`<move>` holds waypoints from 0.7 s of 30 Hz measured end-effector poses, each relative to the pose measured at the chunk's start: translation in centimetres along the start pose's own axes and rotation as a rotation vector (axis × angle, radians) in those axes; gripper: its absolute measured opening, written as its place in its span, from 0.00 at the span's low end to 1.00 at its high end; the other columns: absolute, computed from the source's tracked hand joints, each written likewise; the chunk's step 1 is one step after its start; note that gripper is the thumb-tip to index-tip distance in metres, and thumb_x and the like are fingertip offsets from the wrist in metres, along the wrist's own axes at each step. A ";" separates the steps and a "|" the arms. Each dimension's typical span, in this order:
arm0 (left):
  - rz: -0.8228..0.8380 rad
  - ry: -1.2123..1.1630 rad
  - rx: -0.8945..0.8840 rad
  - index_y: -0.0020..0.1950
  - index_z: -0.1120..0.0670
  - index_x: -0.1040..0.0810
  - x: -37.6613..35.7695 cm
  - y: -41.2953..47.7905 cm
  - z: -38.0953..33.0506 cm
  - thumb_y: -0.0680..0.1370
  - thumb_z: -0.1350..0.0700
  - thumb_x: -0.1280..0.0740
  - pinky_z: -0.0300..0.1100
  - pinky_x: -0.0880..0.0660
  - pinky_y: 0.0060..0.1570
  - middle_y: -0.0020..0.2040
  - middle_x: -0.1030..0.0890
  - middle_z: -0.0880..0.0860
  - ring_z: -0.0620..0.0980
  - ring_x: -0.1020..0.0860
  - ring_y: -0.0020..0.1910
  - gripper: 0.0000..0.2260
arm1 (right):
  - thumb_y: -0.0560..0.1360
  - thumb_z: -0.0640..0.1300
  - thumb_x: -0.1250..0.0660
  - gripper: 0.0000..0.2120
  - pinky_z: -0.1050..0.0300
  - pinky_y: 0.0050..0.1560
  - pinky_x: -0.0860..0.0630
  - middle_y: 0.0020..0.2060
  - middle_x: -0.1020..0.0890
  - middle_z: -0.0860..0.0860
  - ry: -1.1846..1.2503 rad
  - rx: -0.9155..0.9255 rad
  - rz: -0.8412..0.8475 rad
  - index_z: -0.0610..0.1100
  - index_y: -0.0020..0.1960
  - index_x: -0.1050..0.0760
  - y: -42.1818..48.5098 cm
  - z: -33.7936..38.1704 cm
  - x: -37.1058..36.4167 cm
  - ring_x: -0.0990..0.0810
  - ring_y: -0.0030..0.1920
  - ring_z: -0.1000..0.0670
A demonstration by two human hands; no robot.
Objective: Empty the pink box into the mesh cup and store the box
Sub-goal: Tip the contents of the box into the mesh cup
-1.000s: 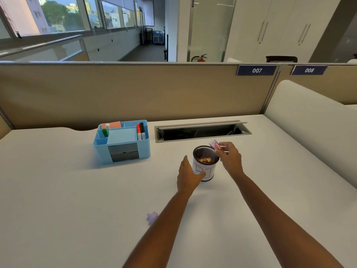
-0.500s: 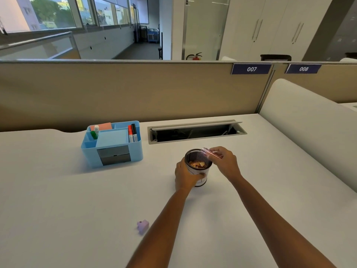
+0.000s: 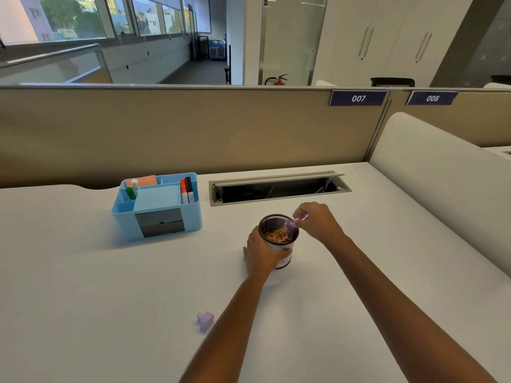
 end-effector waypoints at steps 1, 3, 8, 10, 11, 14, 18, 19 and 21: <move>0.002 0.008 0.000 0.69 0.57 0.41 0.0 0.0 0.0 0.65 0.49 0.23 0.56 0.34 0.69 0.69 0.32 0.57 0.56 0.34 0.69 0.40 | 0.71 0.37 0.32 0.11 0.57 0.48 0.30 0.55 0.20 0.38 0.008 -0.004 0.012 0.35 0.53 0.23 0.0 0.1 -0.1 0.23 0.56 0.42; 0.006 0.019 -0.002 0.69 0.57 0.41 -0.1 0.0 0.0 0.65 0.49 0.24 0.56 0.34 0.69 0.70 0.32 0.57 0.56 0.34 0.69 0.40 | 0.71 0.38 0.31 0.11 0.61 0.43 0.29 0.55 0.20 0.39 0.040 -0.014 0.031 0.35 0.53 0.22 0.1 0.4 -0.3 0.24 0.56 0.42; 0.023 0.042 -0.010 0.70 0.57 0.42 -0.2 0.1 -0.1 0.65 0.49 0.24 0.56 0.34 0.69 0.70 0.33 0.56 0.56 0.35 0.70 0.41 | 0.71 0.35 0.32 0.12 0.59 0.49 0.29 0.57 0.21 0.39 -0.018 -0.009 0.021 0.36 0.54 0.23 0.0 0.5 -0.4 0.24 0.57 0.42; 0.029 0.043 -0.009 0.70 0.57 0.42 -0.2 0.1 -0.1 0.66 0.49 0.24 0.56 0.34 0.69 0.70 0.33 0.57 0.55 0.36 0.70 0.41 | 0.71 0.34 0.32 0.12 0.57 0.51 0.28 0.57 0.21 0.39 -0.016 -0.003 -0.017 0.36 0.54 0.23 -0.2 0.5 -0.1 0.24 0.57 0.43; 0.031 0.043 -0.009 0.71 0.57 0.42 -0.2 0.1 -0.1 0.66 0.49 0.24 0.56 0.34 0.69 0.71 0.33 0.57 0.55 0.36 0.70 0.40 | 0.71 0.34 0.32 0.12 0.56 0.52 0.27 0.57 0.21 0.39 -0.007 -0.003 -0.043 0.36 0.54 0.23 -0.3 0.4 0.2 0.24 0.57 0.42; 0.033 0.048 -0.011 0.70 0.57 0.42 -0.2 0.0 -0.1 0.66 0.49 0.25 0.56 0.34 0.69 0.70 0.33 0.57 0.56 0.36 0.70 0.40 | 0.70 0.34 0.31 0.12 0.56 0.50 0.27 0.57 0.21 0.39 0.094 -0.014 -0.076 0.36 0.54 0.23 -0.7 0.1 0.6 0.23 0.56 0.42; 0.040 0.055 -0.006 0.70 0.57 0.41 -0.1 -0.2 0.2 0.66 0.50 0.24 0.57 0.34 0.69 0.70 0.32 0.57 0.56 0.35 0.69 0.39 | 0.71 0.34 0.32 0.13 0.55 0.50 0.27 0.57 0.21 0.38 0.310 -0.064 -0.113 0.37 0.55 0.23 -1.4 -1.0 0.9 0.24 0.55 0.44; 0.048 0.045 -0.002 0.70 0.57 0.41 -0.1 -0.3 0.3 0.66 0.51 0.24 0.56 0.34 0.69 0.69 0.32 0.57 0.55 0.35 0.69 0.39 | 0.71 0.34 0.32 0.14 0.55 0.50 0.27 0.58 0.21 0.39 0.367 -0.088 -0.115 0.37 0.56 0.23 -1.6 -1.4 0.8 0.25 0.54 0.46; 0.069 0.030 0.010 0.70 0.56 0.41 -0.1 -0.4 0.5 0.66 0.52 0.24 0.55 0.33 0.68 0.70 0.33 0.57 0.55 0.35 0.69 0.39 | 0.71 0.33 0.34 0.14 0.53 0.53 0.25 0.59 0.22 0.39 0.488 -0.165 -0.098 0.37 0.57 0.24 -2.0 -2.3 0.2 0.25 0.56 0.45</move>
Point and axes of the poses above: each hand's wrist, its own y-axis towards the middle knuckle, its own x-axis out of the back of the hand, z = x × y, the point moved 10 cm from there along y, towards the middle knuckle
